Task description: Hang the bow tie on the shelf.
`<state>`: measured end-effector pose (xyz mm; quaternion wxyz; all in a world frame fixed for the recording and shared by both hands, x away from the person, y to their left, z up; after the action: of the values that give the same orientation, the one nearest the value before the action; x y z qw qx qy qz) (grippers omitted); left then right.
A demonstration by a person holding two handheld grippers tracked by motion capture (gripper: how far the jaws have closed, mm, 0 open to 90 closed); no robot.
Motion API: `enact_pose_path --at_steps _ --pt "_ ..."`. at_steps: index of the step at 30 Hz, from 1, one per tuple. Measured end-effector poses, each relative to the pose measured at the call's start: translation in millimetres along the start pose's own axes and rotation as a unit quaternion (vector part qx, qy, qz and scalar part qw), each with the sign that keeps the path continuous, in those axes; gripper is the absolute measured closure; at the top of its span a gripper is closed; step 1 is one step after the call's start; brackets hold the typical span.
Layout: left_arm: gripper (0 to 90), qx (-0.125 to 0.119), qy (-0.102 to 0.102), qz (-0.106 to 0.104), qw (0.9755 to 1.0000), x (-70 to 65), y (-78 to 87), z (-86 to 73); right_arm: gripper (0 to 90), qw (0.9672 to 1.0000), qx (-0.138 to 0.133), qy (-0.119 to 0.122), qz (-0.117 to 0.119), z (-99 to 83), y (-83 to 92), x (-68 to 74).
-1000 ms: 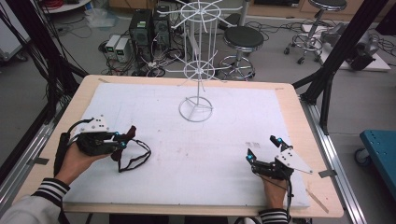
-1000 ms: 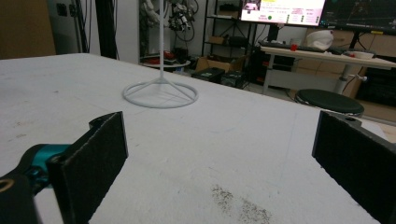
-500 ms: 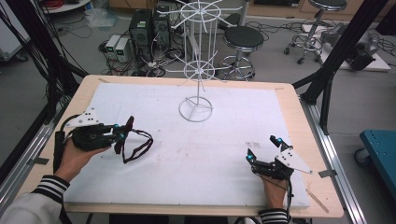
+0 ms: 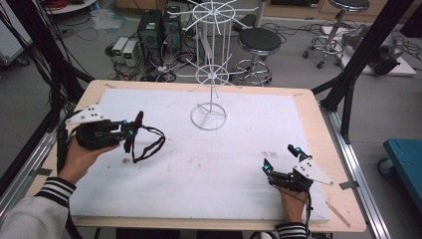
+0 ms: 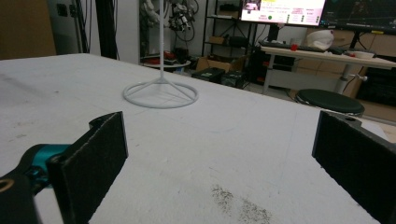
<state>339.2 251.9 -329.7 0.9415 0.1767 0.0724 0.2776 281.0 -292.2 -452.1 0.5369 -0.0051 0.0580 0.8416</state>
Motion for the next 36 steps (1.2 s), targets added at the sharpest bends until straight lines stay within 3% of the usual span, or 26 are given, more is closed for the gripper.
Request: enact_pose_path --at_steps 17,36 --pt "74.7 -0.028 -0.014 -0.009 0.9995 4.2 -14.0 42.0 2.7 1.0000 -0.001 0.000 0.000 0.0 -0.1 -0.4" --pt "74.7 -0.044 -0.033 -0.024 0.9982 1.9 -47.1 81.5 2.7 1.0000 -0.001 0.000 0.001 0.0 0.0 -0.4"
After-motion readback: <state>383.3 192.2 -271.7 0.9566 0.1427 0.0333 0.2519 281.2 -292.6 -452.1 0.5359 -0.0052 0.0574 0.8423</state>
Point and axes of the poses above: each handheld gripper's, and its own axes: y roughly backward along the jaws, z roughly out of its top, x roughly to its left, the point moved 1 cm from there along -y, roughly forward along the jaws, and after that the axes turned 3 degrees about -z, right-handed, at the moved point
